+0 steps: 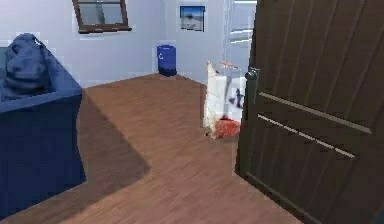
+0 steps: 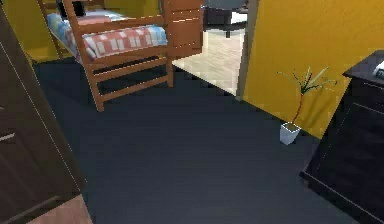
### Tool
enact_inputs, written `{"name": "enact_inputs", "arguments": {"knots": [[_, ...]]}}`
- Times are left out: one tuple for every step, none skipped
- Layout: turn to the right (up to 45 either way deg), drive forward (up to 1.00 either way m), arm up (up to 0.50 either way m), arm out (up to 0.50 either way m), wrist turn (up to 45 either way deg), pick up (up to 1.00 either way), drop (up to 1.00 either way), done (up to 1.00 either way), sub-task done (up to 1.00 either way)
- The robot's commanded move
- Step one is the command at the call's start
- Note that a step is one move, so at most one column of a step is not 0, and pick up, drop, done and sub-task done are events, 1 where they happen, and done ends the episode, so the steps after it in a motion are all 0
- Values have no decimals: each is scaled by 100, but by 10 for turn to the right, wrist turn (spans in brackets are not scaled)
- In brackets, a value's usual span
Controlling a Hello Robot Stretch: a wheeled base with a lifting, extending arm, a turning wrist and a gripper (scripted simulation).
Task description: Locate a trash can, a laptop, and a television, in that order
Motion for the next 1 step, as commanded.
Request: {"name": "enact_inputs", "arguments": {"knots": [[-90, 0, 0, 0, 0, 0, 0, 0, 0]]}}
